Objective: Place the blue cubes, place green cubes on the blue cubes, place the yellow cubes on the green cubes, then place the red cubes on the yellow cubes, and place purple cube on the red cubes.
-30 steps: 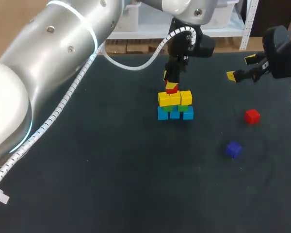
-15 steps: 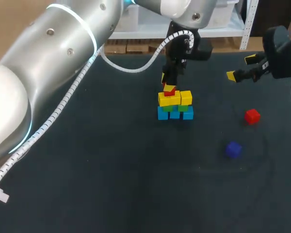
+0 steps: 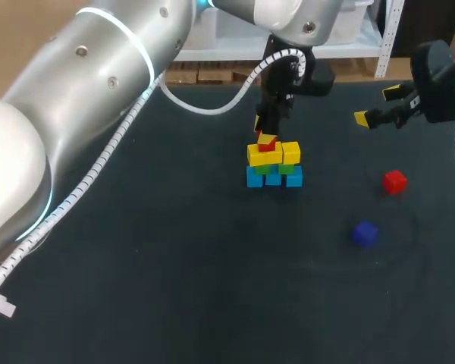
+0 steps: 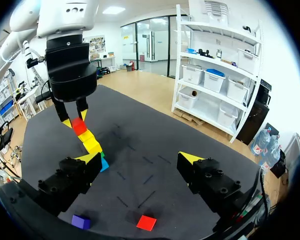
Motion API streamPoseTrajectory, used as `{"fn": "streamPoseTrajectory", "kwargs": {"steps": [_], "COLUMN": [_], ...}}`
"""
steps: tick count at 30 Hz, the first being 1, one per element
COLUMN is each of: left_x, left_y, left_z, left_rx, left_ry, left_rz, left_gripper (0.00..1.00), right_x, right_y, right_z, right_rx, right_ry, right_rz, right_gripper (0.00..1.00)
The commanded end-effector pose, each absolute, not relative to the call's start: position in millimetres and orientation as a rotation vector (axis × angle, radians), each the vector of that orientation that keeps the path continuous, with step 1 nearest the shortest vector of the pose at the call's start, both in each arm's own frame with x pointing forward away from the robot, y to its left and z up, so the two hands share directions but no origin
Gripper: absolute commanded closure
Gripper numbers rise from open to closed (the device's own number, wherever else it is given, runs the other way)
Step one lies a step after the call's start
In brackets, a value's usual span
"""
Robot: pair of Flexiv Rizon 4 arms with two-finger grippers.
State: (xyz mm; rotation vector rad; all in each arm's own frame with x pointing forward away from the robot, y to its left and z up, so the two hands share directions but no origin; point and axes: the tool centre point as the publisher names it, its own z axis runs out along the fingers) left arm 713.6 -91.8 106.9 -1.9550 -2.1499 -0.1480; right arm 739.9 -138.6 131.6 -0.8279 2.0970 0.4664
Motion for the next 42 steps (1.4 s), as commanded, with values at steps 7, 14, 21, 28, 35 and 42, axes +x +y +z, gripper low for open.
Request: {"fn": "streamPoseTrajectory", "kwargs": {"steps": [7, 14, 21, 28, 35, 42], "left_x": [717.6, 715.8, 714.8, 713.8, 713.6, 713.5], "left_y": [-92.6, -92.2, -93.4, -95.0, -96.6, -96.7], "left_z": [106.1, 105.8, 105.6, 104.8, 103.6, 103.3], "left_rx": [-1.940, -1.937, -1.938, -1.938, -1.938, -1.937], "left_ry": [-2.144, -2.147, -2.146, -2.143, -2.143, -2.142], "left_rz": [-0.145, -0.140, -0.134, -0.129, -0.123, -0.129], "left_gripper": [1.00, 0.97, 0.95, 0.84, 0.77, 0.67], "right_x": [740.2, 740.2, 740.2, 740.2, 740.2, 740.2], "right_y": [-139.7, -139.7, -139.7, -139.7, -139.7, -139.7], "right_z": [131.1, 131.1, 131.1, 131.1, 131.1, 131.1], "right_rx": [-0.830, -0.830, -0.830, -0.830, -0.830, -0.830], "right_ry": [2.093, 2.093, 2.093, 2.093, 2.093, 2.093], "right_rz": [0.474, 0.474, 0.474, 0.474, 0.474, 0.474], "right_gripper": [0.00, 0.00, 0.00, 0.00, 0.00, 0.00]}}
